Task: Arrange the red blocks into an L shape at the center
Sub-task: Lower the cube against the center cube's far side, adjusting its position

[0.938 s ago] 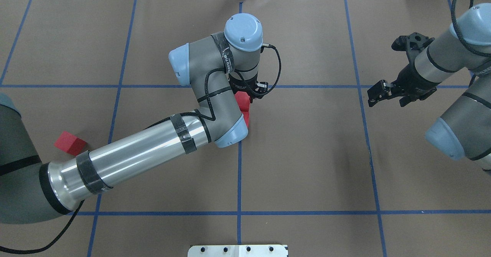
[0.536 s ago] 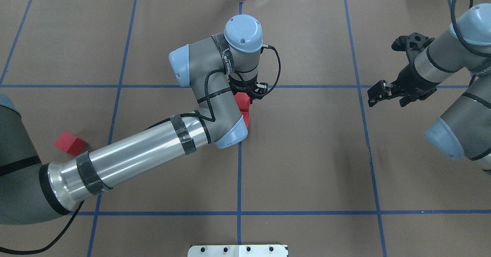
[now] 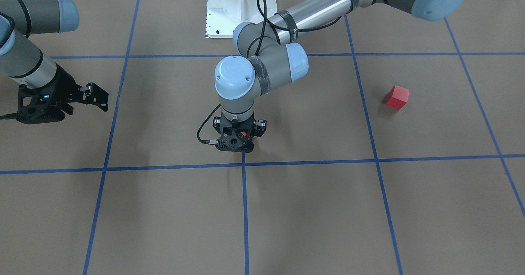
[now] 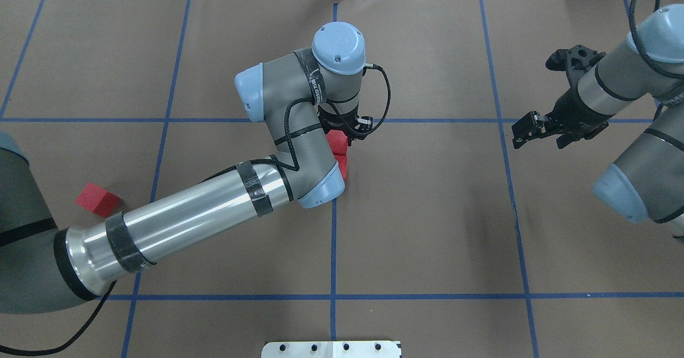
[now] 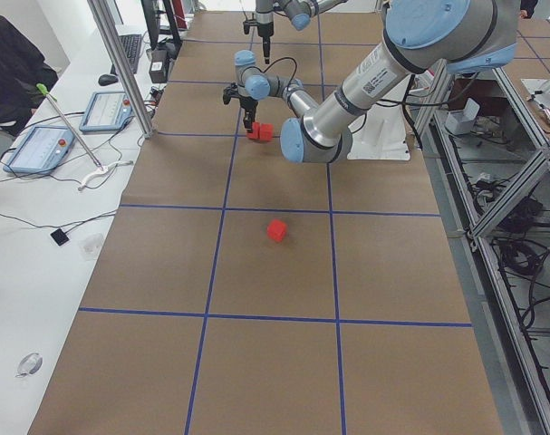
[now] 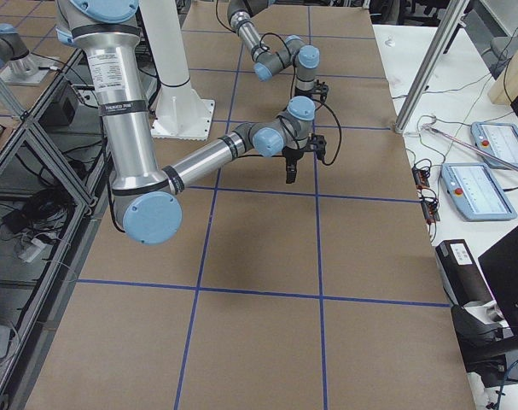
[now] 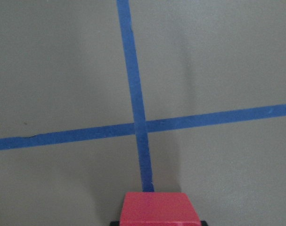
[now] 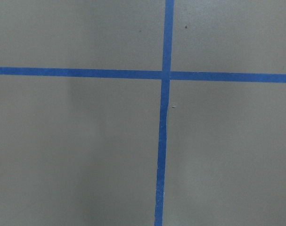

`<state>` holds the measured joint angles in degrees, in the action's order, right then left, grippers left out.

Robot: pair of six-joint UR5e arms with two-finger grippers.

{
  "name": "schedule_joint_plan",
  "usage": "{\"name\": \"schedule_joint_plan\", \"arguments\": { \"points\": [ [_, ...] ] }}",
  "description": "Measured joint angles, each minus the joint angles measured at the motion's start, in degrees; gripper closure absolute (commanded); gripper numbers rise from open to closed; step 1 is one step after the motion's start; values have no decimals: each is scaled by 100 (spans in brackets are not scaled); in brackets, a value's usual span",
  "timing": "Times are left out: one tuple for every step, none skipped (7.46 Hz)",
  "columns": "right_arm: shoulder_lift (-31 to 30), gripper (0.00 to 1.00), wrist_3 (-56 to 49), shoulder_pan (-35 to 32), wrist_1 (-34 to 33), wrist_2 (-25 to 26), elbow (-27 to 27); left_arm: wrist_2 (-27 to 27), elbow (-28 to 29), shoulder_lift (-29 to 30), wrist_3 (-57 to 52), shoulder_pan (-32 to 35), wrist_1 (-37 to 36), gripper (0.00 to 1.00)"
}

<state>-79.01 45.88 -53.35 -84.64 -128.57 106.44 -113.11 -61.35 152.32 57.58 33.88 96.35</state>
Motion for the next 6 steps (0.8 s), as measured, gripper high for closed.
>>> {"name": "schedule_joint_plan", "arguments": {
  "points": [
    [1,0,2,0,0,-1,7,-2,-9,-3,6,-7,-3,100],
    [4,0,5,0,0,-1,12,-6,-20,-6,28,-9,-7,100],
    [7,0,8,0,0,-1,11,-10,-29,-8,79,-20,-7,100],
    [7,0,7,0,0,0,2,-14,-36,-11,127,-30,-6,100],
    [8,0,4,0,0,4,-11,-16,-45,-15,148,-35,-8,100],
    [10,0,1,1,0,8,-20,-19,-48,-16,159,-37,-10,100]
  ]
}}
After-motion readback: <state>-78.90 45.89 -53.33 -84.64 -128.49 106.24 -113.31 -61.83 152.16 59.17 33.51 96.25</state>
